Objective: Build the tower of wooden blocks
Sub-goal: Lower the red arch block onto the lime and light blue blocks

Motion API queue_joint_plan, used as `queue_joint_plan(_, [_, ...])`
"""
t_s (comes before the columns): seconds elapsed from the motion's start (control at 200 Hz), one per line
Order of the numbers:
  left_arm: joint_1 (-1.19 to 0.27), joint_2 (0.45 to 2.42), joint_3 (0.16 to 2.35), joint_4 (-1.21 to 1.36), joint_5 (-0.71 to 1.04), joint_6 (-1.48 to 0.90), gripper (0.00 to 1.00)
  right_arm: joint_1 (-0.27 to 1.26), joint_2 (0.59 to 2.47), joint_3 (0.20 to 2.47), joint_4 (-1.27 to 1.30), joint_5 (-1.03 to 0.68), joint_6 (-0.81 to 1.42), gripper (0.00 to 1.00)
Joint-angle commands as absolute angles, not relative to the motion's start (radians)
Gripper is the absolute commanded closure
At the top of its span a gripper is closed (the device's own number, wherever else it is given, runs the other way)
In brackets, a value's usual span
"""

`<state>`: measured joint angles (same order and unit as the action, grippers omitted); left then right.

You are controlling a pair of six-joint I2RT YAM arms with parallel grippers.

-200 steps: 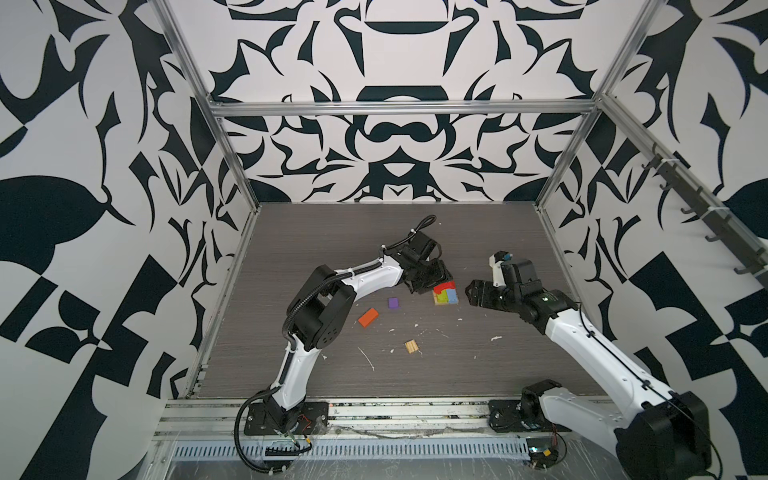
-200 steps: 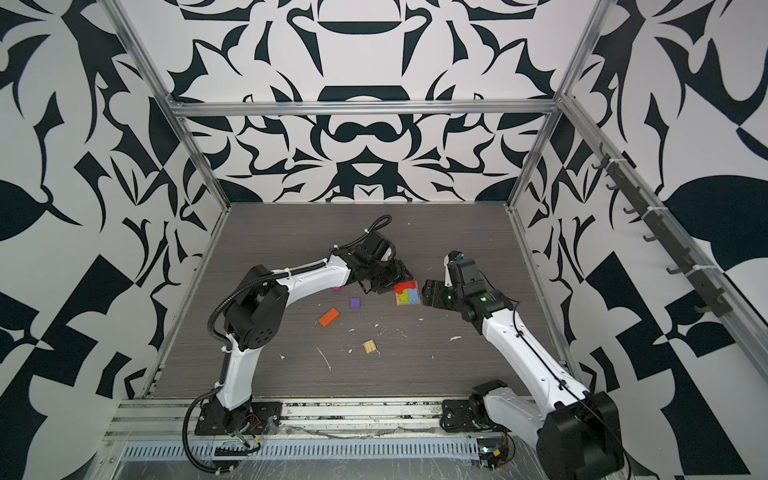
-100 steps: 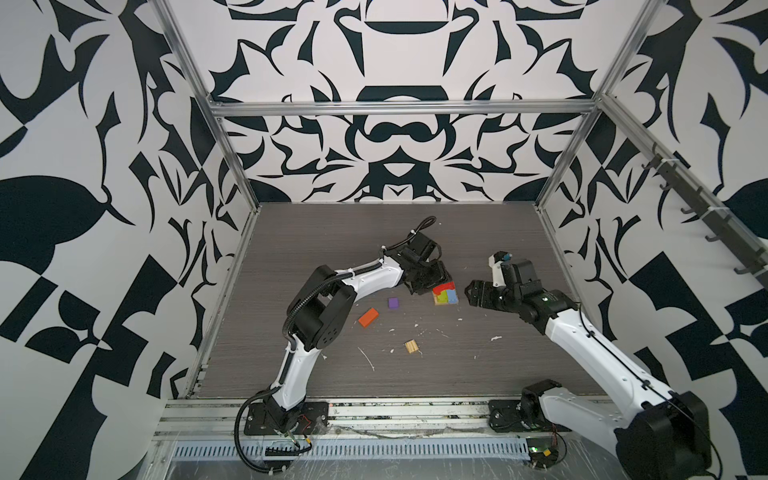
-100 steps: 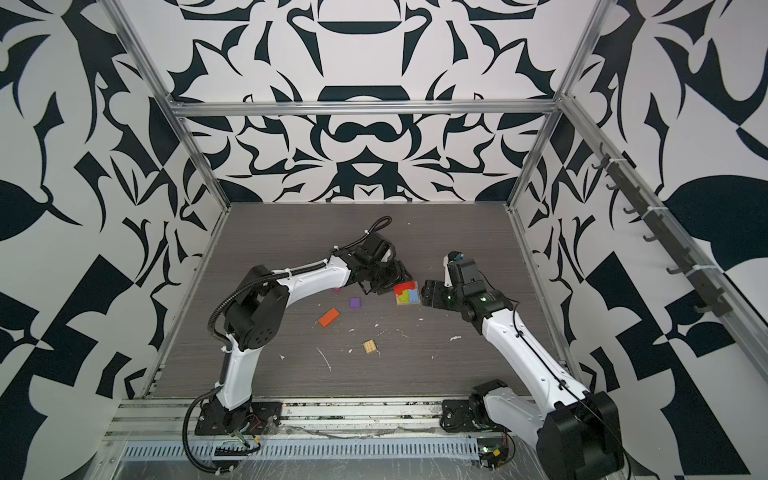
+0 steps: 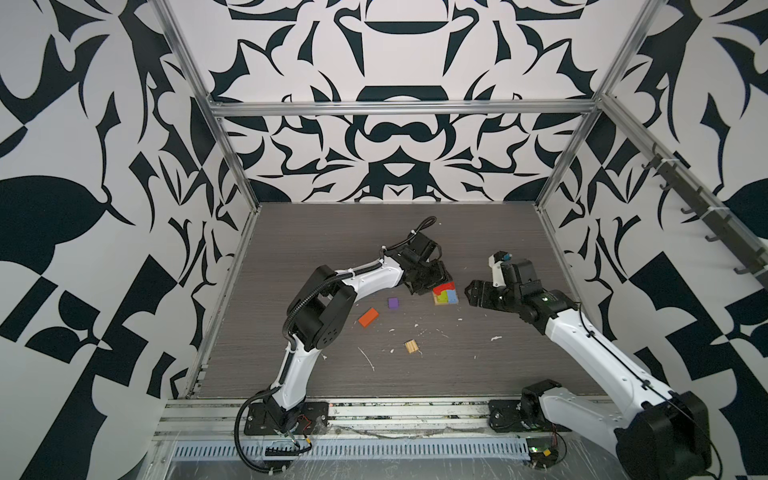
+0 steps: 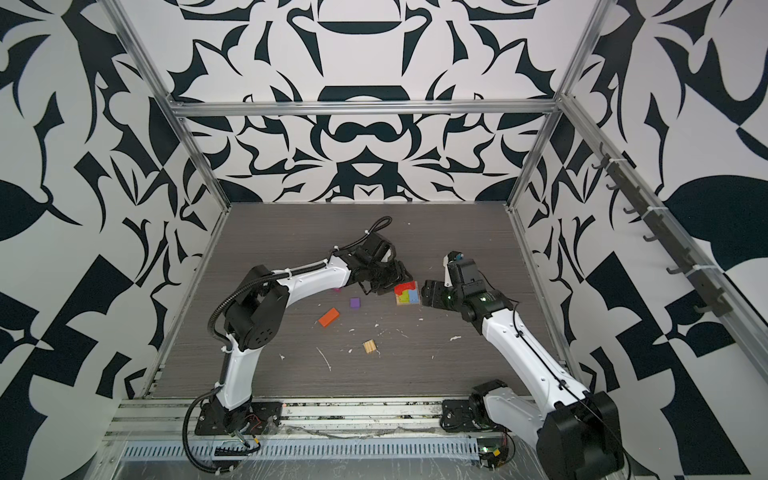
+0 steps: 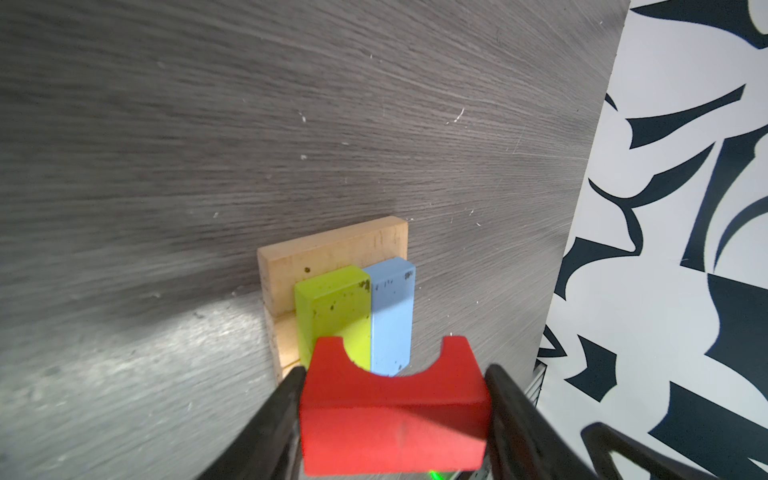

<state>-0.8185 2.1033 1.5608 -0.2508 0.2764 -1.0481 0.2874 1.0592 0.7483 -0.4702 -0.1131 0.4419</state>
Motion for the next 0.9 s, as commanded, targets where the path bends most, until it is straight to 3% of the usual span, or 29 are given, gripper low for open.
queue_joint_plan(0.0, [-0.824,2.114,1.560,-0.258,0.267,-1.055,0.41,0.284,1.055,0.759,-0.445,-0.120,0.430,0.15])
queue_joint_plan(0.895, [-0.824,2.108,1.557,-0.262,0.261,-1.055,0.31,0.283,1.054,0.752,-0.443,-0.122,0.434,0.15])
